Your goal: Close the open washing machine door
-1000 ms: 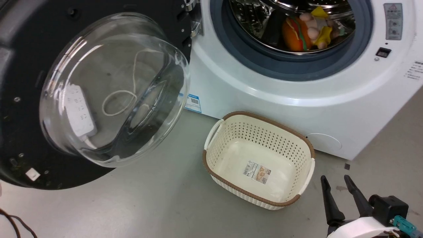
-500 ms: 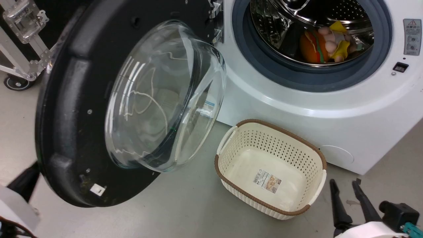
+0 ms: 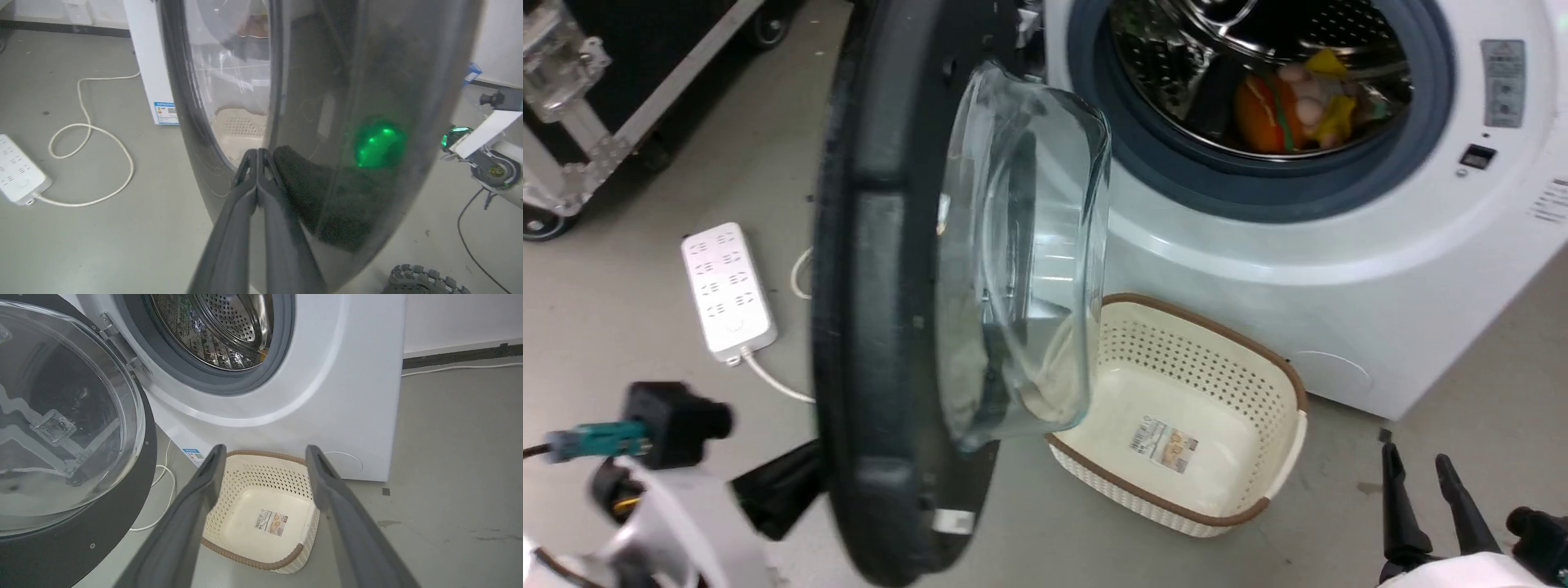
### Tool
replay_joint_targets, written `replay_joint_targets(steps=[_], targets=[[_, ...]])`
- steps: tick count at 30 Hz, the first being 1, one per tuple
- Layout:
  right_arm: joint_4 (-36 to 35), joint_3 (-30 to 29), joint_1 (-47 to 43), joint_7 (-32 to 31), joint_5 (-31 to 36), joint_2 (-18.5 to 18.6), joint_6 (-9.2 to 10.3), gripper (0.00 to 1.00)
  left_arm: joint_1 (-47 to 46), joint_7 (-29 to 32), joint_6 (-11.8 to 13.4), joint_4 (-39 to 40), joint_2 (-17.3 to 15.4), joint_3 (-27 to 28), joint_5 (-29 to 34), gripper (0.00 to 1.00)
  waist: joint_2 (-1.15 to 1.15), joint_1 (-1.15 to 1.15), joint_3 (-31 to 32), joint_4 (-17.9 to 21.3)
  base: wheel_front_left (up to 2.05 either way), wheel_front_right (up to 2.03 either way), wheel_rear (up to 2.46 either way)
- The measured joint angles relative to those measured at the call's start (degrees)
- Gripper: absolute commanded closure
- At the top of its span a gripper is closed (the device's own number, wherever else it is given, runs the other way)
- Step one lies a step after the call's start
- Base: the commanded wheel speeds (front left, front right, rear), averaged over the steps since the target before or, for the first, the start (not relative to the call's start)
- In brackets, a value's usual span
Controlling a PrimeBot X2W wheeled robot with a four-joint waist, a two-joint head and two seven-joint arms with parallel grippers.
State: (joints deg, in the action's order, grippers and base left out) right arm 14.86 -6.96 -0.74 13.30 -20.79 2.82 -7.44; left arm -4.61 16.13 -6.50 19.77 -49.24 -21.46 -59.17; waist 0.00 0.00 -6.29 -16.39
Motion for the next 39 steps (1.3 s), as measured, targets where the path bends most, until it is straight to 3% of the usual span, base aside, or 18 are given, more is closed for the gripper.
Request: replay_joint_targets(steps=[5,6,8,16,22,30,39], targets=[[0.22,-1.23,0.04,0.59,-1.9,0.01,0.01,0.0,-7.52,-1.14,-0.22,-1.03,2.94,-8.54,-0.01,1.0,0.0,0.0,-0.36,2.6,0.0,0.0,0.0],[0.26,-1.85,0.09,1.02,-2.69,0.0,0.0,0.0,-12.05,-2.46,-0.24,-3.0,5.69,-13.7,-0.07,1.0,0.0,0.0,-0.71,4.72,0.0,0.0,0.0],[0.23,-2.3,0.14,1.2,-3.01,0.0,0.01,0.0,-14.84,-3.36,-0.58,-4.31,7.15,-17.13,-0.36,1.0,0.0,0.0,-0.94,6.4,0.0,0.0,0.0],[-0.13,-3.97,0.59,1.44,-4.11,0.0,0.0,0.0,-24.46,-8.46,-0.74,-12.78,13.16,-25.87,0.03,1.0,0.0,0.0,-1.86,14.3,0.0,0.0,0.0],[-1.03,-3.82,0.73,1.45,-5.17,0.02,0.01,0.0,-31.14,-12.91,-0.56,-24.25,20.02,-26.82,3.2,1.0,0.0,0.0,-2.75,20.35,0.0,0.0,0.0],[-2.41,-1.47,1.32,1.44,-7.15,0.0,0.0,0.0,-39.44,-17.91,4.67,-38.15,27.08,-25.81,9.65,1.0,0.0,0.0,-4.82,28.25,0.0,0.0,0.0],[-3.24,0.14,1.6,1.45,-9.02,0.01,0.01,0.0,-45.63,-21.16,9.39,-49.44,31.28,-23.24,11.09,1.0,-0.01,0.0,-8.21,33.93,0.0,0.0,0.0]])
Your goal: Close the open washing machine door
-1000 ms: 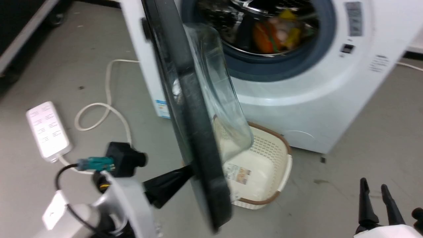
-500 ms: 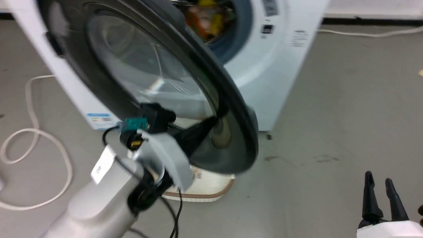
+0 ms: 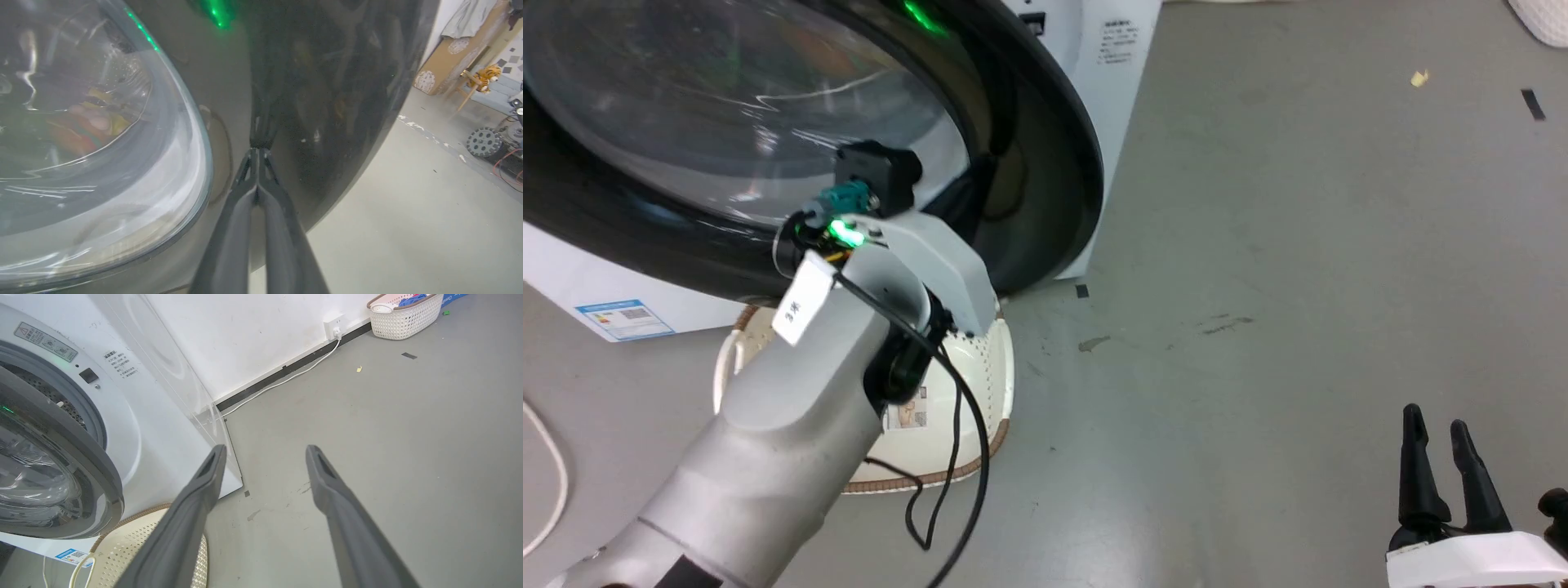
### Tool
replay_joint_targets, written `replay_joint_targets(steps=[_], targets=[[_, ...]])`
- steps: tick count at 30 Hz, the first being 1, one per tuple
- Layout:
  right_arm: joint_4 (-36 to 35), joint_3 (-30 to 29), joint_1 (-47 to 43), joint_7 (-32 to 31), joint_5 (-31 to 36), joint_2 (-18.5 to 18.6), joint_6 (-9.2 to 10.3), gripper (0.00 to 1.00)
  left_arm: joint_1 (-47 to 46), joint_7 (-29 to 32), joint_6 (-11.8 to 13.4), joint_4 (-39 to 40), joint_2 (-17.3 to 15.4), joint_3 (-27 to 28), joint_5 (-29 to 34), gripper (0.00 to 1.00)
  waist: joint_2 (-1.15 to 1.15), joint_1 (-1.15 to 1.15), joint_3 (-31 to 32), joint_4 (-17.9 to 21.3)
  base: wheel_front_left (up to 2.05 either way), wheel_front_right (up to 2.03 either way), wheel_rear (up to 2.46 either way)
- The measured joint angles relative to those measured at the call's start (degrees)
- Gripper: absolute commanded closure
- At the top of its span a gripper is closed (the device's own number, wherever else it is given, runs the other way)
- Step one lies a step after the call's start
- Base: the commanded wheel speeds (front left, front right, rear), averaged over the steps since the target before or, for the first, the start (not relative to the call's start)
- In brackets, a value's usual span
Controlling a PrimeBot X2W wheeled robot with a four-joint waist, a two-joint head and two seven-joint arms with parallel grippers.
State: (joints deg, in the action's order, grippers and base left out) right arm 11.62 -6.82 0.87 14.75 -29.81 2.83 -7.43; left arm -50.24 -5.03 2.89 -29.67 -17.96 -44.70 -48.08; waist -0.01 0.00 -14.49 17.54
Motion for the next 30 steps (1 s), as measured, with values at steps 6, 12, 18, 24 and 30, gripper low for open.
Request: replay_joint_targets(steps=[6,12,18,24,30], targets=[[0.0,0.19,0.01,0.0,-0.09,0.0,-0.01,0.0,-1.13,-0.62,-1.93,-2.08,2.19,1.98,-3.41,1.0,0.0,0.0,0.32,-0.79,0.0,0.0,0.0],[0.24,-0.52,-0.16,0.0,1.6,0.01,-0.01,0.0,-1.03,-0.45,-4.95,1.33,3.07,6.53,-10.44,1.0,0.0,-0.01,3.51,-4.34,0.0,0.0,0.0],[1.1,-0.23,-0.55,0.0,3.21,0.0,-0.01,0.0,1.45,-5.49,-3.3,5.76,0.08,11.94,-12.47,1.0,0.0,-0.01,8.02,-8.77,0.0,0.0,0.0],[1.92,1.0,-1.96,0.0,4.07,0.01,-0.01,0.0,8.28,-9.24,2.26,10.02,-6.71,16.33,-6.75,1.0,0.0,-0.02,12.57,-13.07,0.0,0.0,0.0],[1.69,1.67,-2.44,0.0,5.27,-0.02,-0.01,0.0,18.08,-9.68,8.05,17.09,-12.55,21.46,5.3,1.0,0.01,-0.02,15.08,-17.05,0.0,0.0,0.0]])
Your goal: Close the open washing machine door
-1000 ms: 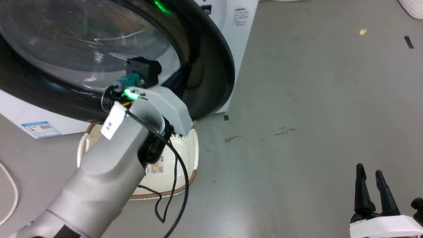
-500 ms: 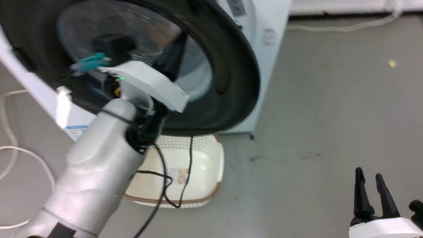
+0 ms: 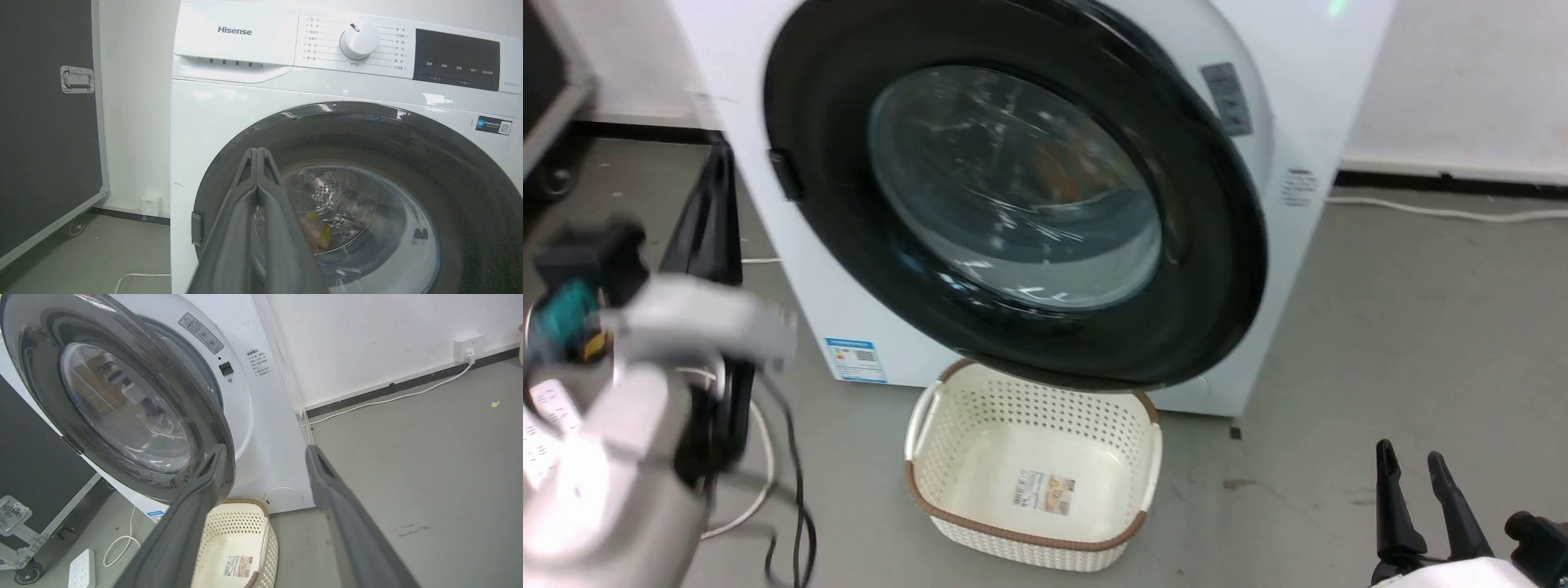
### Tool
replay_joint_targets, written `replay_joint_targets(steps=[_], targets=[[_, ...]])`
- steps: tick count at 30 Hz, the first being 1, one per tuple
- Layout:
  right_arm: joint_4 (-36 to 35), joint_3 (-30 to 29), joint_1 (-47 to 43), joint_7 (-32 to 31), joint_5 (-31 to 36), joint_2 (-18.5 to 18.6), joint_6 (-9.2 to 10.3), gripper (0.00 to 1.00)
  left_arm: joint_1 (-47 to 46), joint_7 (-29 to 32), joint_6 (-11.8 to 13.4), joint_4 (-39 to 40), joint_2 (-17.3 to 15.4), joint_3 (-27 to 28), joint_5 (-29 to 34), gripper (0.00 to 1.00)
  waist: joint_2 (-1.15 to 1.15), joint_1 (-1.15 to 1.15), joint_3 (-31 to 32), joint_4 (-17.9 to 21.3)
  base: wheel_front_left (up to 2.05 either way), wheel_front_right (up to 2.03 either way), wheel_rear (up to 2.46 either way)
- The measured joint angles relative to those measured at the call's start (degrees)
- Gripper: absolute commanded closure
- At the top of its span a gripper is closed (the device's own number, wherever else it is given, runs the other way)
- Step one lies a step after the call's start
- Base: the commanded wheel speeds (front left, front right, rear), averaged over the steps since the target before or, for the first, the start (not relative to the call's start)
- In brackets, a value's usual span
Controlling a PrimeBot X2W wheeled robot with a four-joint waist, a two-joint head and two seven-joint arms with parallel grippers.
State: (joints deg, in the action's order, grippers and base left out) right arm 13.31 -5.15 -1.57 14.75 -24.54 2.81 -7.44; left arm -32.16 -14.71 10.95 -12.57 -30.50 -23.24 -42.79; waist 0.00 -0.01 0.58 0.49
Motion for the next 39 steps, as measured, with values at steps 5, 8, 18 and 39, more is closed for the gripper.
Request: replay_joint_targets(steps=[5,8,18,39], targets=[[-0.54,-0.08,-0.73,0.0,0.92,0.02,0.01,0.0,9.96,-0.04,-0.05,3.59,-0.29,1.82,5.06,1.0,0.0,0.0,1.04,-2.24,0.0,0.0,0.0],[-0.68,0.35,-1.16,0.0,0.88,0.01,0.0,0.0,14.3,-0.04,-1.65,3.82,0.4,2.05,5.83,1.0,0.0,0.01,1.39,-3.04,0.0,0.0,0.0],[-0.8,1.71,-2.28,0.0,0.22,0.01,0.0,0.0,21.7,0.12,-6.27,0.44,2.72,0.11,2.85,1.0,0.0,0.01,1.28,-3.47,0.0,0.0,0.0],[-0.13,4.8,-4.05,0.0,2.33,0.01,0.0,0.0,28.58,0.01,-5.19,2.86,9.07,7.33,8.57,0.0,0.0,0.01,0.49,-3.12,0.0,0.0,0.0]])
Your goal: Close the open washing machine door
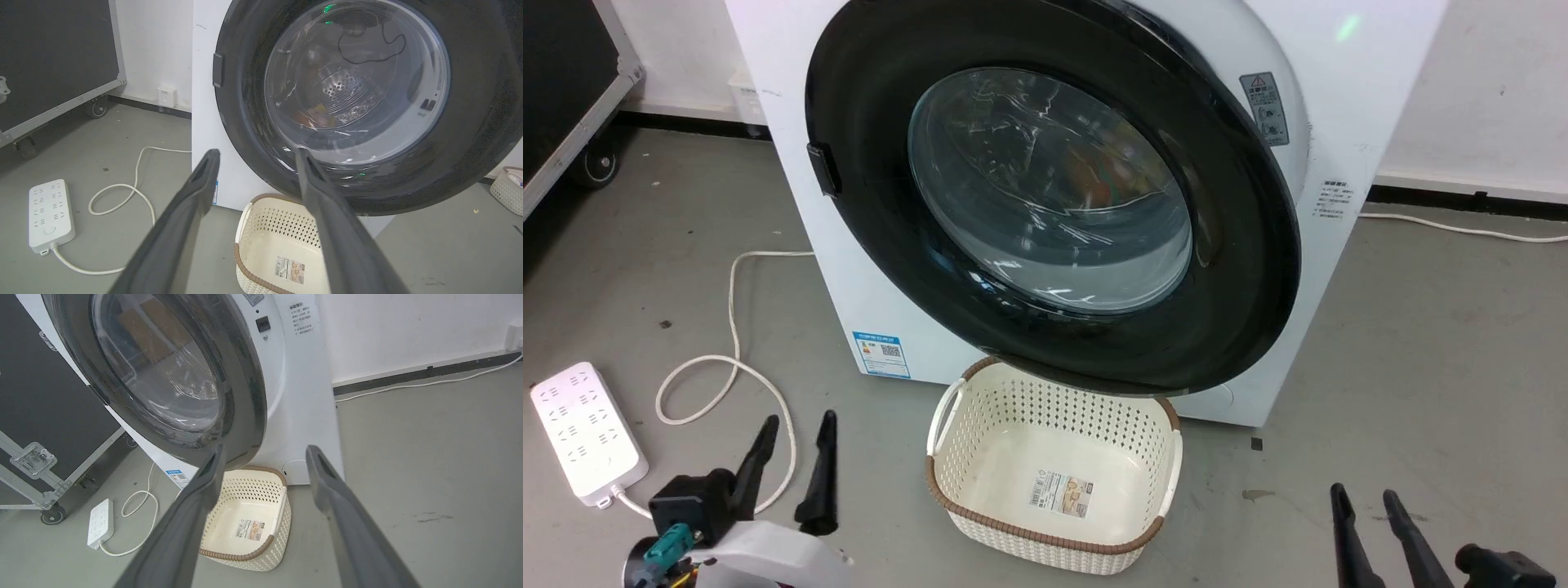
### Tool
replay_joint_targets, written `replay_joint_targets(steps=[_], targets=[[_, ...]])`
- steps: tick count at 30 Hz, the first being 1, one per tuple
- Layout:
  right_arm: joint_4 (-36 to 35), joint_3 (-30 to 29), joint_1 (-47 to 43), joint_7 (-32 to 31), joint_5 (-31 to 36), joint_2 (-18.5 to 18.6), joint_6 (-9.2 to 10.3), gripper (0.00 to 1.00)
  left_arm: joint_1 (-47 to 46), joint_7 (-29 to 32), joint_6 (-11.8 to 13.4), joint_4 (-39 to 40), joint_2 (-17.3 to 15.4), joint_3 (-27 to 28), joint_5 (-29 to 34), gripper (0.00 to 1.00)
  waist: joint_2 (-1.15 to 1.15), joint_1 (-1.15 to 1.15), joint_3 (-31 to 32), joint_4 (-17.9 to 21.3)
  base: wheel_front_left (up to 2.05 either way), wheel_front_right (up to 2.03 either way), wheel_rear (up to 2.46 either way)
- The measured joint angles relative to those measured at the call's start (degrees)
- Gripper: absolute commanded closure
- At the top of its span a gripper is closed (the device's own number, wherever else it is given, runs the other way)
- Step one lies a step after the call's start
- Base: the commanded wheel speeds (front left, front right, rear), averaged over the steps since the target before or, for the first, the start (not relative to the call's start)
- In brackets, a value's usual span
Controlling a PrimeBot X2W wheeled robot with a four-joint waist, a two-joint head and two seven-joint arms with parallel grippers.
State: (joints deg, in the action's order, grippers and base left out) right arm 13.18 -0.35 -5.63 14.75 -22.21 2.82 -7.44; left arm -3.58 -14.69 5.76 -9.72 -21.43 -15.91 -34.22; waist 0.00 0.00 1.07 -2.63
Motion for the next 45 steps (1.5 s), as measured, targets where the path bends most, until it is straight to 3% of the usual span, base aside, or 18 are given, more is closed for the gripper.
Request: replay_joint_targets(steps=[6,7,8,20,21,27,45], targets=[[-0.13,-1.03,0.12,0.0,5.35,0.01,0.0,0.0,0.23,0.0,-0.49,0.27,1.14,1.77,1.72,0.0,0.0,0.0,-0.04,-0.04,0.0,0.0,0.0],[-0.23,-1.25,0.24,-0.08,6.21,0.01,0.0,0.55,0.24,0.0,-0.62,0.37,1.25,2.03,2.01,0.0,0.0,0.0,-0.07,-0.08,0.0,0.0,0.0],[-0.41,-1.64,0.41,-0.37,7.13,0.0,0.0,1.0,0.25,0.0,-0.88,0.49,1.38,2.22,2.32,0.0,0.0,0.0,-0.08,-0.11,0.0,0.0,0.0],[-3.82,0.91,8.82,-7.61,11.9,0.03,0.0,1.0,0.43,0.0,-1.52,2.46,2.97,4.16,4.52,0.0,0.0,0.0,-1.72,-0.63,0.0,0.0,0.0],[-1.91,1.4,14.84,-9.0,13.29,0.01,0.0,1.0,0.31,0.0,-2.02,2.97,3.48,4.15,5.15,0.0,0.0,0.01,-3.11,-1.06,0.0,0.0,0.0],[4.24,-0.04,25.35,-9.15,15.04,0.02,0.0,1.0,-1.62,0.0,-3.82,3.21,4.59,4.79,5.94,0.0,0.0,0.01,-6.56,-2.55,0.0,0.0,0.0],[15.56,-11.45,45.32,-7.72,23.34,-0.11,-0.11,1.0,-6.34,0.0,-8.47,2.41,7.55,8.02,8.11,0.0,0.0,0.01,-16.17,-5.9,0.0,0.0,0.0]])
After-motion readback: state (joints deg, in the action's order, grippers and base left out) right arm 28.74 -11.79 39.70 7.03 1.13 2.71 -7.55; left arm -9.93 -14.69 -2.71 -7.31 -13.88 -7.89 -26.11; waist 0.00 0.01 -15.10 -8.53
